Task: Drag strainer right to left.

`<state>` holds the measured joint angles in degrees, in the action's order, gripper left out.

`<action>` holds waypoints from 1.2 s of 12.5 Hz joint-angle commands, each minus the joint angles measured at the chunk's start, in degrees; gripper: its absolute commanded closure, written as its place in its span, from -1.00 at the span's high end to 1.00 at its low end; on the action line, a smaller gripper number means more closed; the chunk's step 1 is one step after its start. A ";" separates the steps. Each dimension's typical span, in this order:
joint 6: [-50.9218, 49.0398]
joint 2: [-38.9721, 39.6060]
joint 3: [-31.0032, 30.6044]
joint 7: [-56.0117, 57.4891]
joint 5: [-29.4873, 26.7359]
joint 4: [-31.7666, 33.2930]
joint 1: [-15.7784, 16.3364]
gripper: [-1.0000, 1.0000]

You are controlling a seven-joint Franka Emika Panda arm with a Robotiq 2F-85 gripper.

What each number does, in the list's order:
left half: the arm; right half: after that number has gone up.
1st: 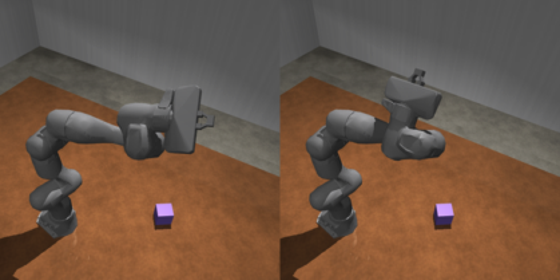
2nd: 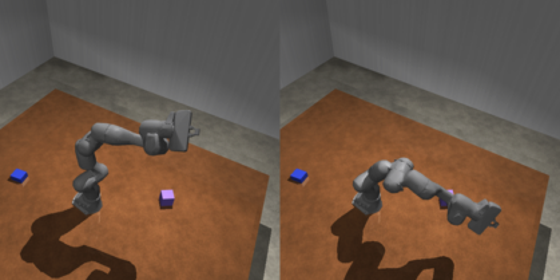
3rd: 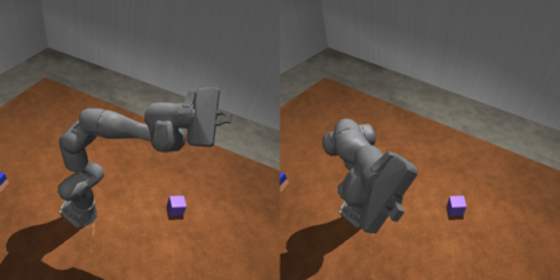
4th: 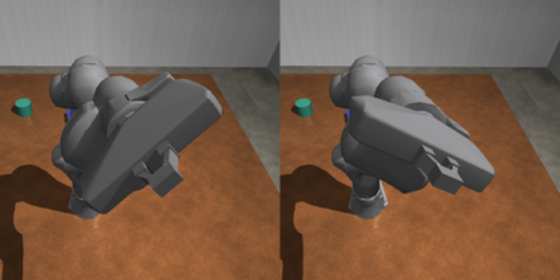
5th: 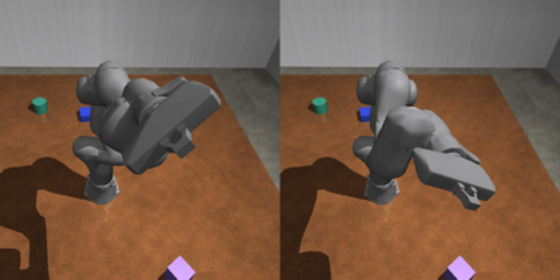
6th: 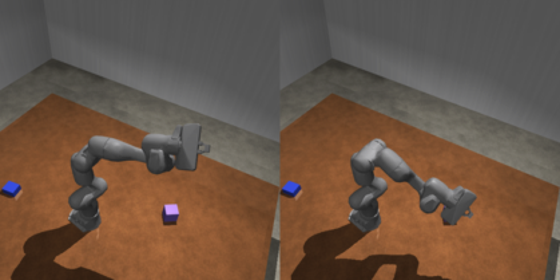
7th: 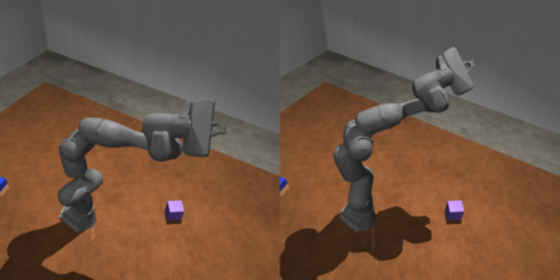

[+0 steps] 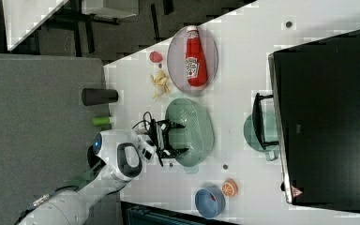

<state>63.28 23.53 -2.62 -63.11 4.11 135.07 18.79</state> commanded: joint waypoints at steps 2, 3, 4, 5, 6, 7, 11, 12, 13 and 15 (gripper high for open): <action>-0.01 3.37 -2.02 -9.80 -1.79 -6.34 3.81 1.00; -0.57 4.08 -2.32 -10.80 -1.83 -7.57 4.46 1.00; -0.97 4.78 -2.42 -11.45 -1.87 -8.71 5.16 1.00; -1.73 5.50 -2.44 -11.62 -2.03 -9.87 5.90 1.00; -2.28 6.20 -2.44 -11.64 -2.66 -11.07 6.63 1.00; -2.86 6.85 -2.45 -11.63 -3.75 -12.28 7.32 1.00; -4.49 9.35 -2.95 -11.64 -7.91 -16.73 9.68 1.00; -4.59 9.88 -2.97 -11.70 -9.00 -17.81 10.29 1.00; -4.86 10.46 -2.99 -11.72 -10.09 -18.77 10.86 1.00; -4.96 11.46 -3.00 -11.76 -10.97 -20.39 11.96 1.00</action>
<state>58.92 35.08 -4.79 -72.29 -5.55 116.94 28.98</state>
